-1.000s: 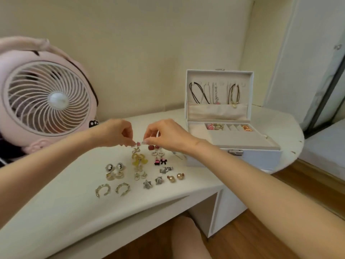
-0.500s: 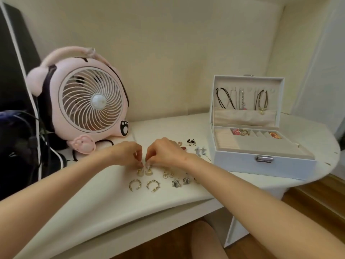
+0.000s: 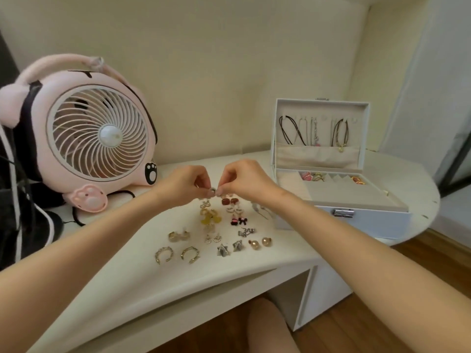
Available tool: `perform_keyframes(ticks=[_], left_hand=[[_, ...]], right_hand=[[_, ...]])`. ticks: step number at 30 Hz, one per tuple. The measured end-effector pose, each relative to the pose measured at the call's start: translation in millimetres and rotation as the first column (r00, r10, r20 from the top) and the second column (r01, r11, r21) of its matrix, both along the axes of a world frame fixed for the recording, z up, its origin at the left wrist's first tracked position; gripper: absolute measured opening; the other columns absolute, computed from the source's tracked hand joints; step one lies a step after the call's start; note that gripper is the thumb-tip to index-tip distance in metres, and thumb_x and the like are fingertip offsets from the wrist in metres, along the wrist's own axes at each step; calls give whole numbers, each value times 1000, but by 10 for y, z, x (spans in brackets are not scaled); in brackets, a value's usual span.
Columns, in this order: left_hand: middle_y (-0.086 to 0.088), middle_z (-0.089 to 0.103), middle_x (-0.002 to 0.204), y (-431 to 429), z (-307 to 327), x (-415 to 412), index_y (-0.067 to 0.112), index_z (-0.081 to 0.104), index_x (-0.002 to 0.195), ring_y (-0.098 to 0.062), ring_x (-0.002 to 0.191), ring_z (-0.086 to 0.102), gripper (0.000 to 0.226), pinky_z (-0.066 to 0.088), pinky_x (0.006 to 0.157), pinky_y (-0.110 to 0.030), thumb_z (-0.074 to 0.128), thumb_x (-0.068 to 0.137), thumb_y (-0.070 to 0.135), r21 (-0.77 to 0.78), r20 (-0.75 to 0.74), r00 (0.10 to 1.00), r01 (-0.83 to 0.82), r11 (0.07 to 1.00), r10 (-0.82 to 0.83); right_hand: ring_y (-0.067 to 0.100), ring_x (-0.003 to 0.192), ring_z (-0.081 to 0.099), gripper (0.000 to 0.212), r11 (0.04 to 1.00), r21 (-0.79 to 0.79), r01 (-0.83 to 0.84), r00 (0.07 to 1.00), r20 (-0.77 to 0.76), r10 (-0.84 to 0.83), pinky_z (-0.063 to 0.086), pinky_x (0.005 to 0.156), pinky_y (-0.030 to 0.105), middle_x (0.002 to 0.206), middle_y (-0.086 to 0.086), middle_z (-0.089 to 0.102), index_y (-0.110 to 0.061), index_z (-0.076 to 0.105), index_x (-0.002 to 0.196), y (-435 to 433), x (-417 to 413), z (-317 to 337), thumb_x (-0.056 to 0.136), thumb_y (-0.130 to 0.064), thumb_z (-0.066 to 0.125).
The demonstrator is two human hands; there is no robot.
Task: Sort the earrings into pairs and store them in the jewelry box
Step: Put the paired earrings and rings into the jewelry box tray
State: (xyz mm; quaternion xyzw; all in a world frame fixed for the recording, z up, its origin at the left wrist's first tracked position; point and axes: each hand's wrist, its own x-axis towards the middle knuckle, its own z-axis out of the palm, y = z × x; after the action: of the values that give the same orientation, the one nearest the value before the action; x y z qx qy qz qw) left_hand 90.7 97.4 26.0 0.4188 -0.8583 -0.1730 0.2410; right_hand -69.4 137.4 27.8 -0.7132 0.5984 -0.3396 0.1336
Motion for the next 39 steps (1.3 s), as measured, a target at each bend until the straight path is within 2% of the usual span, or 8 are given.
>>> perform_keyframes(ticks=[6, 13, 18, 20, 22, 31, 35, 39], left_hand=[[7, 54, 63, 21, 53, -668, 13, 54, 75, -2, 44, 47, 17, 33, 36, -10, 71, 80, 14, -17, -139, 984, 111, 994, -112], [6, 56, 72, -34, 35, -1451, 12, 60, 95, -3, 62, 49, 17, 37, 53, -7, 68, 81, 9, -39, -272, 936, 220, 975, -223], [8, 58, 68, -9, 66, -1895, 9, 64, 93, 6, 58, 54, 10, 37, 57, -5, 64, 83, 6, -40, -282, 907, 315, 948, -313], [6, 60, 69, -15, 42, -2006, 10, 63, 92, 7, 57, 54, 9, 38, 57, -4, 63, 84, 7, -11, -288, 895, 351, 936, -340], [6, 61, 73, -43, 7, -2079, 13, 63, 92, 2, 62, 54, 8, 39, 59, -5, 63, 84, 10, -11, -276, 894, 364, 931, -353], [3, 60, 77, -131, -83, -2181, 17, 64, 89, -3, 67, 50, 8, 41, 67, -19, 64, 84, 12, -18, -244, 888, 397, 918, -389], [8, 58, 69, -90, -51, -2216, 14, 64, 92, 2, 59, 56, 10, 43, 63, -10, 59, 87, 7, 57, -310, 857, 448, 892, -411], [-1, 59, 76, -29, -42, -2266, 13, 64, 95, -14, 71, 66, 12, 51, 75, -26, 56, 90, 6, 151, -382, 832, 486, 861, -403]], right_hand=[[3, 68, 60, 11, 980, -48, 193, 980, 53, -190, 51, 74, 25, 71, -5, 68, -14, 70, 71, 148, -755, 114, 69, -15, 81], [12, 69, 64, 5, 915, -55, 399, 913, 115, -392, 52, 73, 27, 71, 2, 70, -8, 73, 73, 295, -1594, 149, 71, -8, 78], [16, 62, 59, 17, 766, 41, 642, 752, 162, -639, 49, 62, 29, 71, -1, 66, -23, 68, 61, 208, -2183, 156, 73, -13, 74], [24, 76, 64, 4, 677, 114, 727, 666, 120, -736, 47, 65, 28, 81, 3, 67, -17, 70, 73, 157, -2346, 127, 71, -17, 74], [27, 82, 63, 23, 603, 181, 777, 604, 52, -795, 43, 65, 26, 86, 7, 66, -9, 69, 87, 103, -2461, 98, 69, -21, 75], [22, 74, 61, 23, 561, 268, 783, 603, -107, -790, 38, 55, 23, 81, 5, 65, -12, 57, 78, -6, -2523, 72, 70, -23, 76], [22, 73, 57, 29, 561, 267, 783, 607, -133, -784, 39, 59, 25, 72, 3, 57, -13, 51, 70, -19, -2528, 79, 72, -25, 77], [25, 76, 56, 20, 572, 266, 776, 618, -138, -774, 39, 60, 26, 72, 4, 55, -10, 54, 76, 2, -2557, 107, 76, -18, 72]])
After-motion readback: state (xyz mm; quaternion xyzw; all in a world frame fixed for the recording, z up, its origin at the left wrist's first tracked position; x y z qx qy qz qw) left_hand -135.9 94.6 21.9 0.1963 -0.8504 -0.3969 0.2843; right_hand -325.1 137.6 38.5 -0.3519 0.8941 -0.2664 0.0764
